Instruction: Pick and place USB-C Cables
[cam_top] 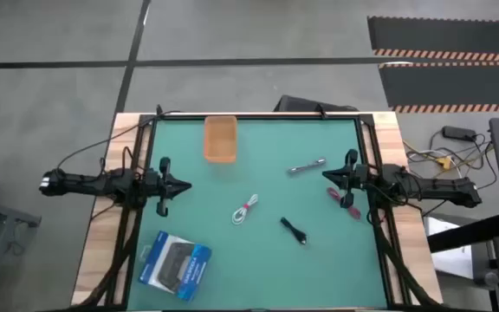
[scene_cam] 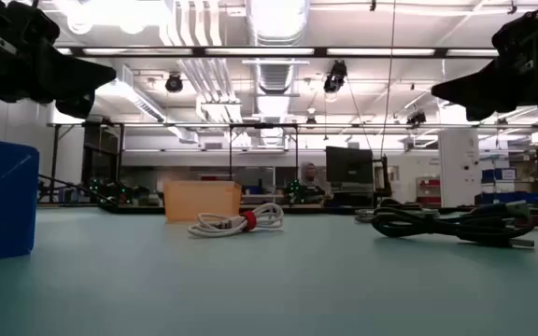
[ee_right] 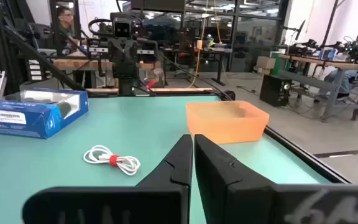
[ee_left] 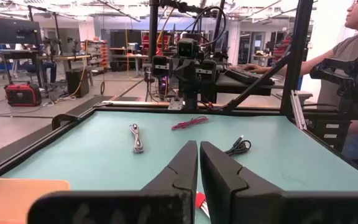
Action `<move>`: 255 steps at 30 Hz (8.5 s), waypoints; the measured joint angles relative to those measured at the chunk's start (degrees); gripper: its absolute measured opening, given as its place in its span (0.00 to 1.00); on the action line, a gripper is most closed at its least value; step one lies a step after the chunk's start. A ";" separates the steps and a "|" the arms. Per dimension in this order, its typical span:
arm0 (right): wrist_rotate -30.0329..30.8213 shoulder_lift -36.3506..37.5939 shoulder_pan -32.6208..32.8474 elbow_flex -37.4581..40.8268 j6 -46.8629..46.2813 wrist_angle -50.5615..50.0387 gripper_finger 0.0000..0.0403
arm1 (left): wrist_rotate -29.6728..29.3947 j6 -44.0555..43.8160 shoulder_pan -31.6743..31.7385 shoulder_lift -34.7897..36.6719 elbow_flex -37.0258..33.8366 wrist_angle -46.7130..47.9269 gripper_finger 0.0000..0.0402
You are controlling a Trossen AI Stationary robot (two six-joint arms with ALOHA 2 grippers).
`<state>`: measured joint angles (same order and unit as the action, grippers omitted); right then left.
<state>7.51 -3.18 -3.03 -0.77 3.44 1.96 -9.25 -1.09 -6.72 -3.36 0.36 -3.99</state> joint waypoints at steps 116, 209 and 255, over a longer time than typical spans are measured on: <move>0.17 0.00 0.00 0.02 -10.49 2.16 0.02 | -0.24 -0.08 0.00 -0.95 -0.02 -32.22 0.01; -1.43 0.02 0.00 -1.86 -0.57 18.26 0.02 | 9.71 -5.50 -1.38 -108.94 76.18 -4.92 0.01; -1.48 0.04 -0.01 -1.86 -4.90 14.05 0.02 | 12.24 9.45 -4.15 -116.52 74.60 -18.08 0.01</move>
<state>6.03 -3.14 -3.04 -2.63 -1.45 16.01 2.98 8.36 -10.87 -119.87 74.96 -22.07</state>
